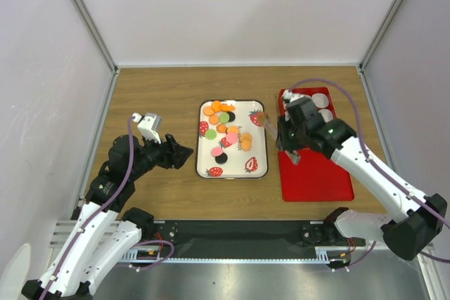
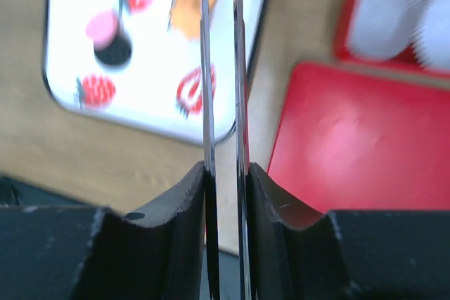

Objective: Pack the cookies

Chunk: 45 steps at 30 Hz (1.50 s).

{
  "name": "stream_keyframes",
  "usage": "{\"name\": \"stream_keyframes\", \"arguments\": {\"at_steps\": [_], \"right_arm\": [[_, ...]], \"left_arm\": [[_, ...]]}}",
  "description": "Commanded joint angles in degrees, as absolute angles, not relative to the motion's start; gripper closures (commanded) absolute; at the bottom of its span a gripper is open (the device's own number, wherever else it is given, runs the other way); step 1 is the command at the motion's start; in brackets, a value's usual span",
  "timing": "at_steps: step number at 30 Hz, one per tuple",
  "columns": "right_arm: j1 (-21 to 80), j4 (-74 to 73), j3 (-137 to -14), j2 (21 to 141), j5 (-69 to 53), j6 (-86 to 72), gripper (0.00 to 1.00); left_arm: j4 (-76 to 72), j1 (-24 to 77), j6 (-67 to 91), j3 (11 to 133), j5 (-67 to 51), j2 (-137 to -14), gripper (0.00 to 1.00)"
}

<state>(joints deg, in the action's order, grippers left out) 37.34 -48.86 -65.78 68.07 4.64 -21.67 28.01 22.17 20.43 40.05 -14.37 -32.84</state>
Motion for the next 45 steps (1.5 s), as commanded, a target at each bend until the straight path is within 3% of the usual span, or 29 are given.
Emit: {"name": "stream_keyframes", "arguments": {"at_steps": [1,11,25,37,45], "right_arm": [[29.6,-46.3,-71.6,68.9,1.9,-18.2,0.82],[13.9,-41.1,-79.4,82.6,-1.8,-16.2,0.82],[11.0,-35.9,-80.9,95.6,-2.8,-17.8,0.83],[10.9,-36.5,-80.8,94.3,-0.1,-17.4,0.62],[10.5,-37.3,-80.7,92.6,1.7,-16.9,0.59]], "left_arm": [[26.1,22.5,19.2,39.9,-15.4,-32.6,0.32],[26.1,22.6,19.2,39.8,-15.6,-33.0,0.32],[26.0,23.0,19.2,39.7,-15.4,-32.8,0.32],[26.1,23.2,19.3,39.8,-15.2,-33.3,0.32],[26.3,23.6,19.4,39.8,-14.6,-33.5,0.32]]}}
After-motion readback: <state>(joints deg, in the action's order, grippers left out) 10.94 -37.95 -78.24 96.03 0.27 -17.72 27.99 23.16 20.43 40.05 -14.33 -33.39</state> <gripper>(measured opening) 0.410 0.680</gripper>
